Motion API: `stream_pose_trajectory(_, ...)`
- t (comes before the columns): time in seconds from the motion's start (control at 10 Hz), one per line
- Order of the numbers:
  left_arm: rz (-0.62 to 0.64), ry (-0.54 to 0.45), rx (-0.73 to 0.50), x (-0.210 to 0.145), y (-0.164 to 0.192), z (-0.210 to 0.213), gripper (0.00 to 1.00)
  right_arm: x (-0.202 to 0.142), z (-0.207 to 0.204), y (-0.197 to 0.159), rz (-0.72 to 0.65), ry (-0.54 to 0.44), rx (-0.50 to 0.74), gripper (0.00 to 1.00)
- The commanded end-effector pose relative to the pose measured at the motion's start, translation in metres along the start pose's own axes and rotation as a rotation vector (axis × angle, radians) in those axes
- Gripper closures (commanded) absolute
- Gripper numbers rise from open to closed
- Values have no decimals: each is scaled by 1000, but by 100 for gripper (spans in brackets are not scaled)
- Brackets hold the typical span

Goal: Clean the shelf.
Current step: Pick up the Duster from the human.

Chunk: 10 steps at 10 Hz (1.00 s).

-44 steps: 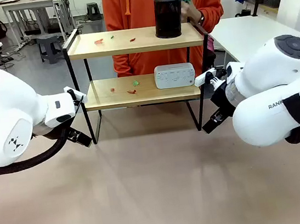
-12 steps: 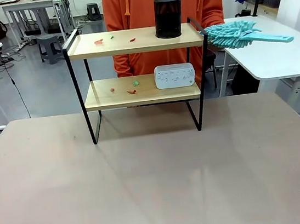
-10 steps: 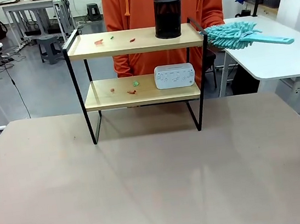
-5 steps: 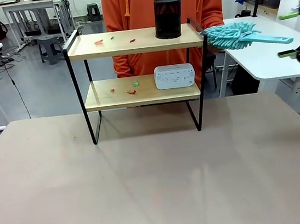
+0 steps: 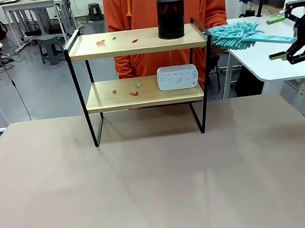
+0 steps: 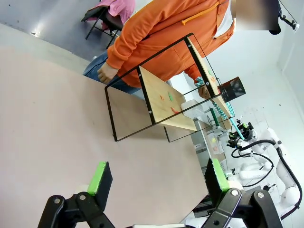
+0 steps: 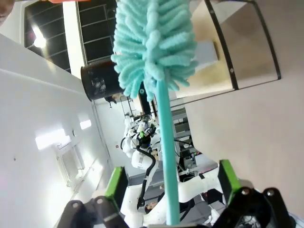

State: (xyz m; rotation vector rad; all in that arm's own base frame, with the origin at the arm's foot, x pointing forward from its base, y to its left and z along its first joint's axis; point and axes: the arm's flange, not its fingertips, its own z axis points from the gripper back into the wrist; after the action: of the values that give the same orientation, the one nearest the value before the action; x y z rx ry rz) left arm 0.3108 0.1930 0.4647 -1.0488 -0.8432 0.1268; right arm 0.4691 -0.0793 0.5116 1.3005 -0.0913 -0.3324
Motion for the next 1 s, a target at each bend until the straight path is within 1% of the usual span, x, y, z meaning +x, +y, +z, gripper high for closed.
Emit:
stream_pose_trajectory(0.0,-23,-16,-17,1,1,-1,0,2,-7,8,-16,-35,15,0)
stream_pose_trajectory(0.1,-23,-16,-17,1,1,-1,0,2,-8,8,-15,-37,22,0)
stream_pose_trajectory(0.2,-23,-16,-17,1,1,-1,0,3,-9,8,7,-57,30,16)
stream_pose_trajectory(0.3,-23,-16,-17,1,1,-1,0,3,-9,8,5,-63,38,56)
stream_pose_trajectory(0.4,-23,-16,-17,1,1,-1,0,3,-8,9,23,-81,60,72)
stream_pose_trajectory(0.5,-23,-16,-17,1,1,-1,0,3,-9,9,42,-106,68,100)
stream_pose_trajectory(0.7,-23,-16,-17,1,1,-1,0,3,-12,8,45,-103,64,100)
stream_pose_trajectory(0.8,-23,-16,-17,1,1,-1,0,4,-14,7,44,-108,58,94)
stream_pose_trajectory(0.9,-23,-16,-17,1,1,-1,0,5,-15,6,41,-109,54,100)
